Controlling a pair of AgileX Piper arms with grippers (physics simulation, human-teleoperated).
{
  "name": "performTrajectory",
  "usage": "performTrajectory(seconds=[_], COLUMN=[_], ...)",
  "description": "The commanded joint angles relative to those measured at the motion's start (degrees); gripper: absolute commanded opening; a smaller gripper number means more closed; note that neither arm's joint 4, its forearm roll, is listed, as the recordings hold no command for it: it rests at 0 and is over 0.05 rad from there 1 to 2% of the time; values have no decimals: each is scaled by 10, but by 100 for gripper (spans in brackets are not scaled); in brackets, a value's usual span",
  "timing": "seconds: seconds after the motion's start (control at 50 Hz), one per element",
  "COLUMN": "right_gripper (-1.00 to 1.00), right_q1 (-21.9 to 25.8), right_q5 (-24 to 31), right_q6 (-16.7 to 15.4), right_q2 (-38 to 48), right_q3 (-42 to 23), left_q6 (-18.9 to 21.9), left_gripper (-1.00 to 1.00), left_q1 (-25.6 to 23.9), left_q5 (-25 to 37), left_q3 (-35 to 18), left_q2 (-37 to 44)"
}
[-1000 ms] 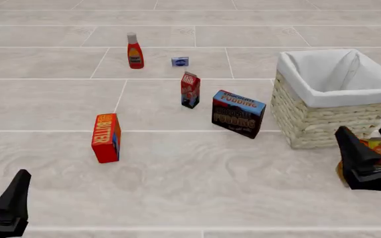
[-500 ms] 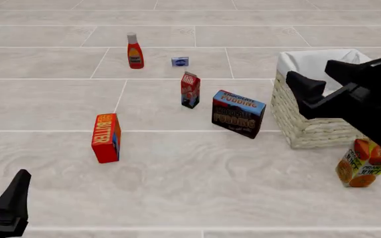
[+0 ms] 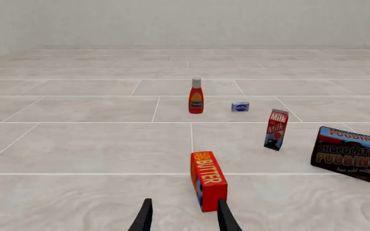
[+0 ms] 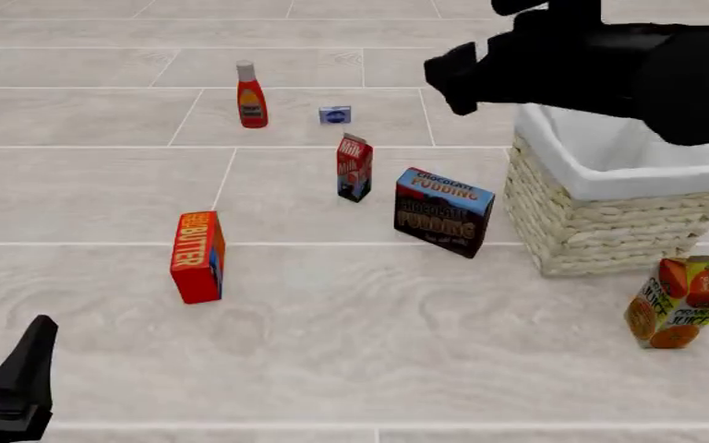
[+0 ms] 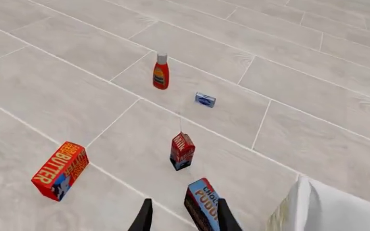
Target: Pick the milk and place it in the basket.
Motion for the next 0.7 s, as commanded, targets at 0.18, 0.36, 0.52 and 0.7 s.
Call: performTrajectory(seconds=[0.18,0.36,0.52,0.7], right_gripper=[100,100,100,100], right_q1=[10,5,3,-7], right_q5=[168,221,268,389], right_q6=[-1,-8,-9,-8], right_q2=[209,298,380,544], right_q3=[-298,-415,-524,-787], left_q6=[0,0,0,0], left_gripper=[100,100,100,100], left_q1=[0,0,0,0], left_q5=[0,0,0,0], left_q3=[0,0,0,0], left_q2=[0,0,0,0])
